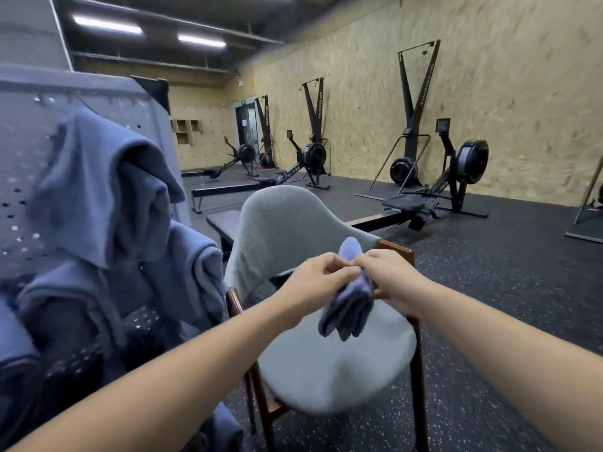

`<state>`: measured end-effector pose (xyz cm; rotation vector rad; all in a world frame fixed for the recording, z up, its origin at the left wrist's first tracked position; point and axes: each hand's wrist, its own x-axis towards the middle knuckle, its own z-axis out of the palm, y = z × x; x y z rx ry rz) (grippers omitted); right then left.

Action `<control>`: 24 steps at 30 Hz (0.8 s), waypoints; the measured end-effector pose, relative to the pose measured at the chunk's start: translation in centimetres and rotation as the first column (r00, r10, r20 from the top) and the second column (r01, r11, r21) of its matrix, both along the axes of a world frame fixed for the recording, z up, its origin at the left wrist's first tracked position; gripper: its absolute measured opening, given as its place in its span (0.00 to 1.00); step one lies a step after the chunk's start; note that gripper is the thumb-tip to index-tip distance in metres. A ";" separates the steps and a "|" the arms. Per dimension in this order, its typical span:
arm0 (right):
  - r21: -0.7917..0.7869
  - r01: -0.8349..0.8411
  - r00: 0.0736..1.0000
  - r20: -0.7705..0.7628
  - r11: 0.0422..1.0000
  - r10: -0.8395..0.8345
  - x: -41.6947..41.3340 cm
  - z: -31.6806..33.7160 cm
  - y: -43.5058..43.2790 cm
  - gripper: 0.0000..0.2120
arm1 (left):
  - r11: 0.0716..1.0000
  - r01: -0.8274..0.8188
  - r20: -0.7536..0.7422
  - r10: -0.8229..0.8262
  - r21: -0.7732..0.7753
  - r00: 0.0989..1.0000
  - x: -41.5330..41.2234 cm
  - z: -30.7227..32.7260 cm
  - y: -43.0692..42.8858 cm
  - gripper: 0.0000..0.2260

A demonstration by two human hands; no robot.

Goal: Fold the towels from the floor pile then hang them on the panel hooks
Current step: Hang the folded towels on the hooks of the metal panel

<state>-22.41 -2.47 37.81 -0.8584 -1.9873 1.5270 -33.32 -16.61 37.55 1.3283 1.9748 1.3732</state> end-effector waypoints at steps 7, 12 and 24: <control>0.602 -0.188 0.979 0.177 0.776 0.100 3.7 10.4 -9.8 0.12 | 0.957 -0.231 -0.172 0.261 0.177 0.950 -1.2 6.9 -9.0 0.13; 0.757 -0.230 0.973 0.165 0.611 0.161 4.4 15.8 -17.1 0.10 | 0.947 -0.162 -0.003 0.169 0.277 0.986 -0.6 10.6 -17.6 0.14; 0.779 -0.341 0.923 0.173 0.526 0.342 -1.4 23.6 -31.9 0.08 | 0.911 -0.290 0.022 0.297 0.295 0.955 -3.2 19.5 -36.5 0.12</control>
